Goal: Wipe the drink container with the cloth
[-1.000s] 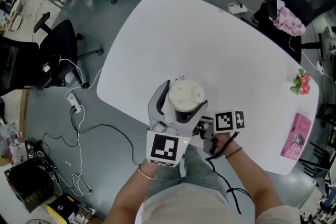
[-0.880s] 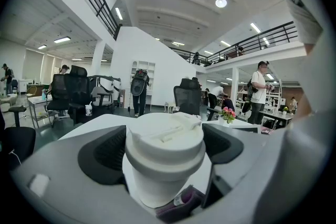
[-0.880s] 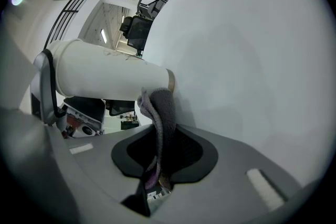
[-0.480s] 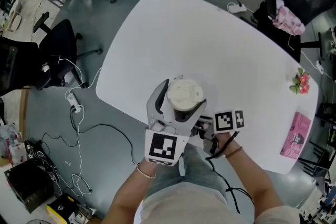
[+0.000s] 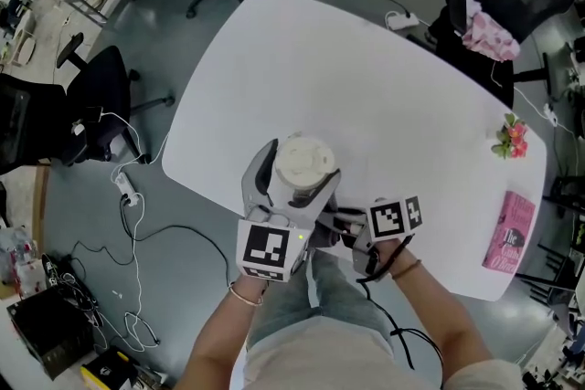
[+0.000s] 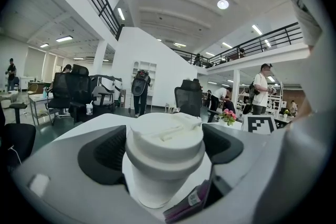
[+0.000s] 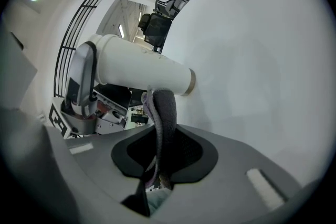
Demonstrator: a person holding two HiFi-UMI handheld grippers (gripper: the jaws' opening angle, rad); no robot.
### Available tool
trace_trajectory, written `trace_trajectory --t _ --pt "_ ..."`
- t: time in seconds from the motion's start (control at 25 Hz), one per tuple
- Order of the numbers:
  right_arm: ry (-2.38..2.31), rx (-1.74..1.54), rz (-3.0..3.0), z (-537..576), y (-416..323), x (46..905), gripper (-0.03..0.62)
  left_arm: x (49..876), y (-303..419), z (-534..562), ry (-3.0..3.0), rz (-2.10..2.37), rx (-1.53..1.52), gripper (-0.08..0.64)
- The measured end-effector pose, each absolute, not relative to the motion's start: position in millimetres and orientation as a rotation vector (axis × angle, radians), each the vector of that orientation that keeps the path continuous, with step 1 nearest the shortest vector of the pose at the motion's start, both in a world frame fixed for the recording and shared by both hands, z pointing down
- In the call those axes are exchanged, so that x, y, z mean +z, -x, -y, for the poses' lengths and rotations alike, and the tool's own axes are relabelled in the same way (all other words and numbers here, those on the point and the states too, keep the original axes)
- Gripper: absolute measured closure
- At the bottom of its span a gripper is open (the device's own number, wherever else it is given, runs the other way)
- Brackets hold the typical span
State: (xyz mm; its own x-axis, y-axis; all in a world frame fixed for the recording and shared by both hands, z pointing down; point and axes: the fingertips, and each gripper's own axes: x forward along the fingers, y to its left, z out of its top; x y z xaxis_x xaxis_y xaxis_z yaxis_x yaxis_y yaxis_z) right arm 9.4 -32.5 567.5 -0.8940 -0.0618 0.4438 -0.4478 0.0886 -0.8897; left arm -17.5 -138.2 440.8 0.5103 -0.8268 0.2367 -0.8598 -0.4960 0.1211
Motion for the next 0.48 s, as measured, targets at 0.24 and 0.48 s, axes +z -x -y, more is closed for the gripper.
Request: trace_trajectory --t 0.24,0.48 --pt "-0.506 1.837 2.138 26.3 -26.1 553.5 0.520 439.4 20.9 131.1 -2.481 1.451 0.148 0.109" --pt "-0.533 1.729 2.227 28.8 -41.9 529.9 0.520 424.3 32.7 117.7 -2.444 1.507 0.119 0.132"
